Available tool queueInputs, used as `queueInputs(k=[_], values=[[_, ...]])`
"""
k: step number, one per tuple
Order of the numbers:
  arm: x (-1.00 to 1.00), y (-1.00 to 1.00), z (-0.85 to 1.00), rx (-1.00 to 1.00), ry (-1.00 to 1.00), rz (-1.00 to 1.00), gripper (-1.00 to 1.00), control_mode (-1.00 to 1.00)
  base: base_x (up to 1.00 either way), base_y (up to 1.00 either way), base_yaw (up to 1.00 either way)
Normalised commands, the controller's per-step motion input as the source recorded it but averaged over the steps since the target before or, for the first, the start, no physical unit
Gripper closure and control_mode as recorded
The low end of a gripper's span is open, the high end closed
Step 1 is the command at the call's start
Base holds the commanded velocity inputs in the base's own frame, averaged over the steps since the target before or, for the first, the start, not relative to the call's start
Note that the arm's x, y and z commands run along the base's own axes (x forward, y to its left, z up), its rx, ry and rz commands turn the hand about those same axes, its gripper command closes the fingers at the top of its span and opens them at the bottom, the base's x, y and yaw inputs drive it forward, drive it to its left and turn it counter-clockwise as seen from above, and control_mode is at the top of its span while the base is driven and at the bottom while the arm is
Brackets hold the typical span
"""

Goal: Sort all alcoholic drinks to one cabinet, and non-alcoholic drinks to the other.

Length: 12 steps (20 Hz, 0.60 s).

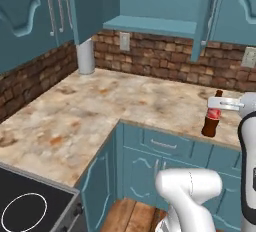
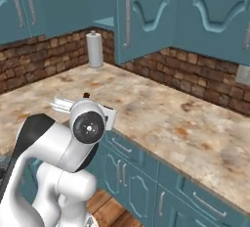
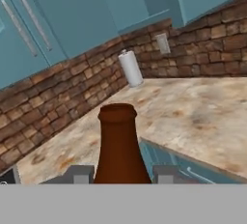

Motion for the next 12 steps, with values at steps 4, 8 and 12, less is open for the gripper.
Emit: queueInputs(k=[4, 8, 12], values=[[0.0, 0.0, 0.0, 0.0, 0.0, 0.0, 1.0, 1.0, 0.02, -0.08, -0.57], [0.0, 0.0, 0.0, 0.0, 0.0, 0.0, 1.0, 1.0, 0.0, -0.03, -0.57], [0.0, 0.0, 0.0, 0.0, 0.0, 0.0, 1.0, 1.0, 0.0, 0.0, -0.54]])
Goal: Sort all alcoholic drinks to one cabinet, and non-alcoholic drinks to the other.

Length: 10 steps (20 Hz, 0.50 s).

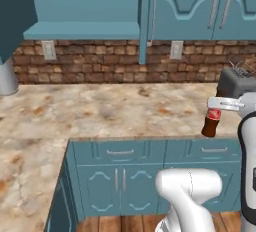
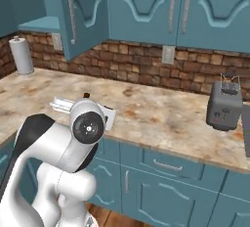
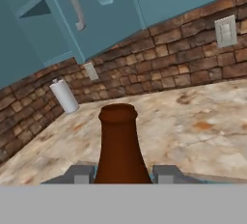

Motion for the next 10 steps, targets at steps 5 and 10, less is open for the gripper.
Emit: queueInputs(k=[5, 10], values=[[0.0, 0.0, 0.0, 0.0, 0.0, 0.0, 1.0, 1.0, 0.0, 0.14, -0.43], [0.0, 0.0, 0.0, 0.0, 0.0, 0.0, 1.0, 1.0, 0.0, 0.37, -0.3]])
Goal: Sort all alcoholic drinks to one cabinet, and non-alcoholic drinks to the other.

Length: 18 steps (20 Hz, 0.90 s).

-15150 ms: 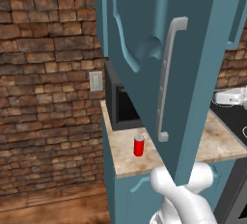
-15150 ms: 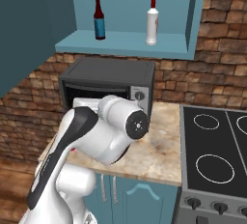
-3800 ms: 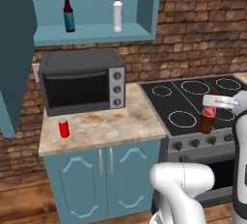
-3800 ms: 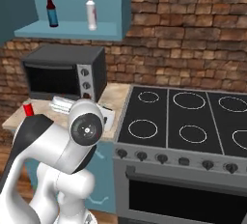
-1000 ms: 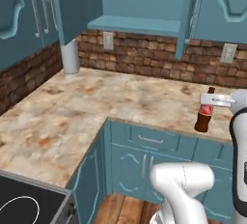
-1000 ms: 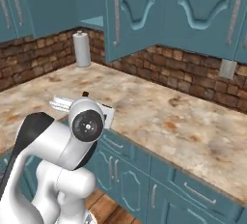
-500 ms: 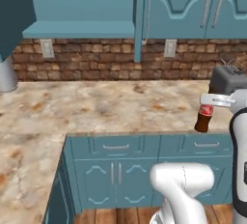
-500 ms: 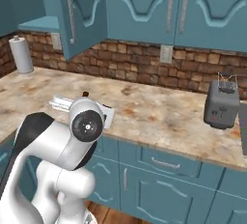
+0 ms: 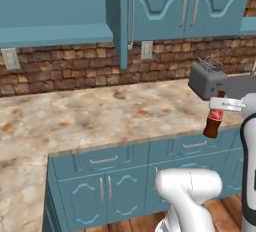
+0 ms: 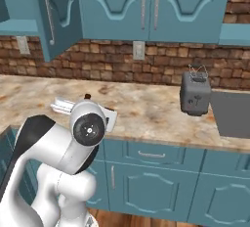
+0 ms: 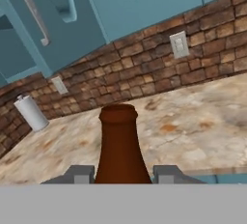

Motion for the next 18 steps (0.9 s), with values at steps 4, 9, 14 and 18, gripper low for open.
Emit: queueInputs(k=[4, 9, 14, 18], values=[[0.0, 0.0, 0.0, 0.0, 0.0, 0.0, 1.0, 1.0, 0.0, 0.55, -0.27], [0.0, 0.0, 0.0, 0.0, 0.0, 0.0, 1.0, 1.0, 0.0, 0.64, -0.25], [0.0, 0.0, 0.0, 0.0, 0.0, 0.0, 1.0, 1.0, 0.2, 0.4, -0.22], [0.0, 0.0, 0.0, 0.0, 0.0, 0.0, 1.0, 1.0, 0.47, 0.27, -0.09]])
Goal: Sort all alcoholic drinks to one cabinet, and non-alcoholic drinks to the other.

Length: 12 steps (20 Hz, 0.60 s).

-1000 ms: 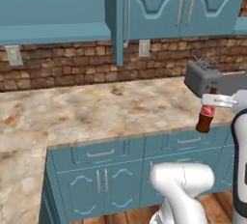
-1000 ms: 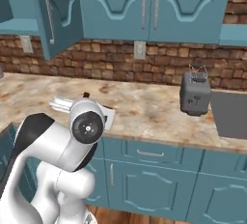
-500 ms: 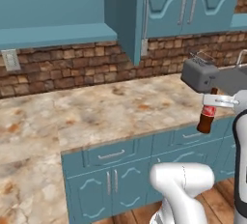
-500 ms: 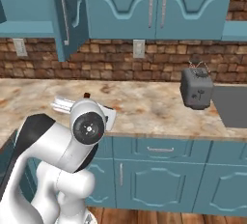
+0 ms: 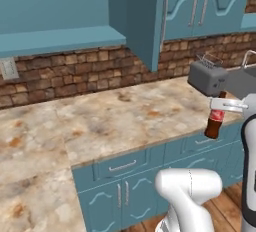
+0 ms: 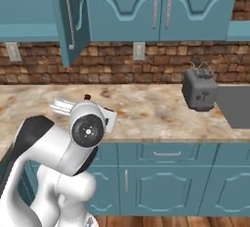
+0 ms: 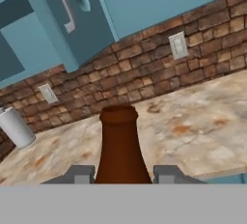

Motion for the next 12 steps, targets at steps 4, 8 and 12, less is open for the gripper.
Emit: queueInputs(k=[4, 8, 12], values=[[0.0, 0.0, 0.0, 0.0, 0.0, 0.0, 1.0, 1.0, 0.55, 0.29, 0.0], [0.0, 0.0, 0.0, 0.0, 0.0, 0.0, 1.0, 1.0, 0.32, 0.38, 0.0], [0.0, 0.0, 0.0, 0.0, 0.0, 0.0, 1.0, 1.0, 0.19, 0.34, 0.0]])
